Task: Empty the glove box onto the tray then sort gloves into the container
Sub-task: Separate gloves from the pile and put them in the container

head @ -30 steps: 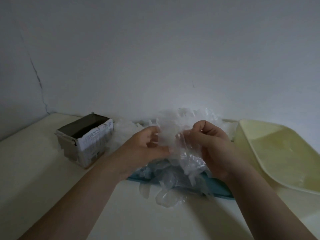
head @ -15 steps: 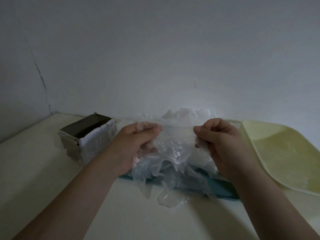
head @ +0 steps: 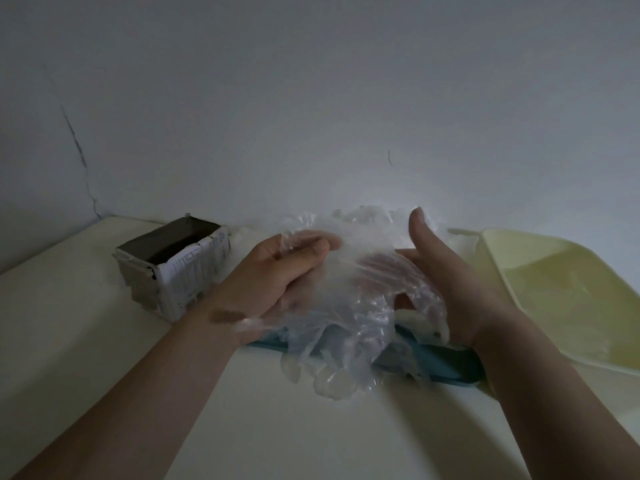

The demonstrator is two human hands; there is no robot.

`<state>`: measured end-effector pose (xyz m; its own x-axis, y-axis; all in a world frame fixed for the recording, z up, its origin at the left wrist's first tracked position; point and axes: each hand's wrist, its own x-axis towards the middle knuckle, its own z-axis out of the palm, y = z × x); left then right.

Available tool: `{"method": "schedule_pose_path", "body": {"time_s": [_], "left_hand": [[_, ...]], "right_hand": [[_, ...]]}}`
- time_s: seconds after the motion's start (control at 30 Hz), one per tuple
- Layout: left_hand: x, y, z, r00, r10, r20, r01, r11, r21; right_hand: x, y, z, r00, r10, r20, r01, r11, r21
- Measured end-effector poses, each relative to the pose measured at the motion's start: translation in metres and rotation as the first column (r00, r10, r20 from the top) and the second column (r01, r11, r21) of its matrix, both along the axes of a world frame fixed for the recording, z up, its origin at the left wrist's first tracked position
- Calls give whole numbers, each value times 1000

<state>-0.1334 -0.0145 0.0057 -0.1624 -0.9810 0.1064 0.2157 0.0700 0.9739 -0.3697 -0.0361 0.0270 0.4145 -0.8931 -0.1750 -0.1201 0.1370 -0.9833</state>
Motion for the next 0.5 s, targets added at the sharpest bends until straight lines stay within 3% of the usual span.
{"method": "schedule_pose_path", "body": {"time_s": [0.03, 0.13, 0.23, 0.3, 0.4, 0.5], "left_hand": [[-1, 0, 0, 998, 8, 68, -6, 1000, -29], [-6, 0, -4, 947, 94, 307, -64, 992, -107], [-9, 0, -6, 938, 148, 314, -114, 986, -125], [-2, -4, -7, 953, 73, 294, -53, 996, -75], [9, -5, -7, 912, -87, 400, 106, 994, -25], [17, -10, -9, 855, -81, 513, 70, 997, 39]], "right_hand": [[1, 0, -2, 993, 104, 47, -106, 993, 50], [7, 0, -8, 961, 246, 127, -242, 969, -50], [15, -2, -9, 977, 76, 200, -65, 996, -65], [15, -5, -9, 964, -82, 254, 102, 993, -65], [12, -8, -6, 911, -272, 311, 308, 948, -73], [10, -9, -3, 805, -408, 432, 479, 876, -65]]}}
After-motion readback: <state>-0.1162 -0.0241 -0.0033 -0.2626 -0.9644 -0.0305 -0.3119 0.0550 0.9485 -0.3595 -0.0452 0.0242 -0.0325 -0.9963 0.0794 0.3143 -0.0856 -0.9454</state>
